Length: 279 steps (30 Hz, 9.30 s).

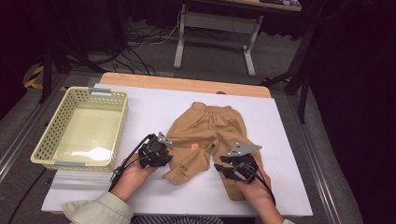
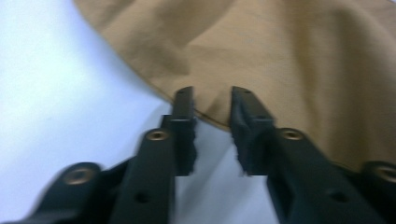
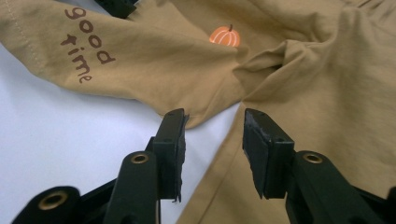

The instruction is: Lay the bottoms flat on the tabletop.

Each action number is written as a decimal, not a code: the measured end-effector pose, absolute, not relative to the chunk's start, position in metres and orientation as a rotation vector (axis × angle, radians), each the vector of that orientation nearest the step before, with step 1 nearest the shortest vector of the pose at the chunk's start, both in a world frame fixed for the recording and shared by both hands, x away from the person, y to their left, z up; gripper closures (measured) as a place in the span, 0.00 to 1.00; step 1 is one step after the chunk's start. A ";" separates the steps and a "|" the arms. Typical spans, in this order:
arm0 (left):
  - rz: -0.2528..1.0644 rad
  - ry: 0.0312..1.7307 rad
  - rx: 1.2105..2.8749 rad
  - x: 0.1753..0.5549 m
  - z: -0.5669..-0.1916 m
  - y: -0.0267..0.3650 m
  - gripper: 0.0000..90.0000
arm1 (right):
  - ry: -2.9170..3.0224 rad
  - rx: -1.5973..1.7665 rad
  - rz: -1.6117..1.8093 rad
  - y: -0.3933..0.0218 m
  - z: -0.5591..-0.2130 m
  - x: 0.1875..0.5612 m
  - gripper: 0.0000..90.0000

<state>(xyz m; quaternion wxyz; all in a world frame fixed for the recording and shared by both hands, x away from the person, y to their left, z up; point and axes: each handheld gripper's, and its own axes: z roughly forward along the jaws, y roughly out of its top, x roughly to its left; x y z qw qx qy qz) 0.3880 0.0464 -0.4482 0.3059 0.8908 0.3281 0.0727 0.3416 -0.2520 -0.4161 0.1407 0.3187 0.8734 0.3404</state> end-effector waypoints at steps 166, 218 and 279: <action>0.051 0.856 2.182 0.359 -0.436 0.070 0.83 | 2.769 0.652 0.947 -0.205 -0.413 0.304 0.95; 0.085 0.501 2.413 0.320 -0.455 0.049 0.82 | 2.718 0.787 0.906 -0.232 -0.446 0.322 0.67; 0.096 0.578 2.196 0.347 -0.427 0.061 0.66 | 2.703 0.919 0.828 -0.281 -0.439 0.294 1.00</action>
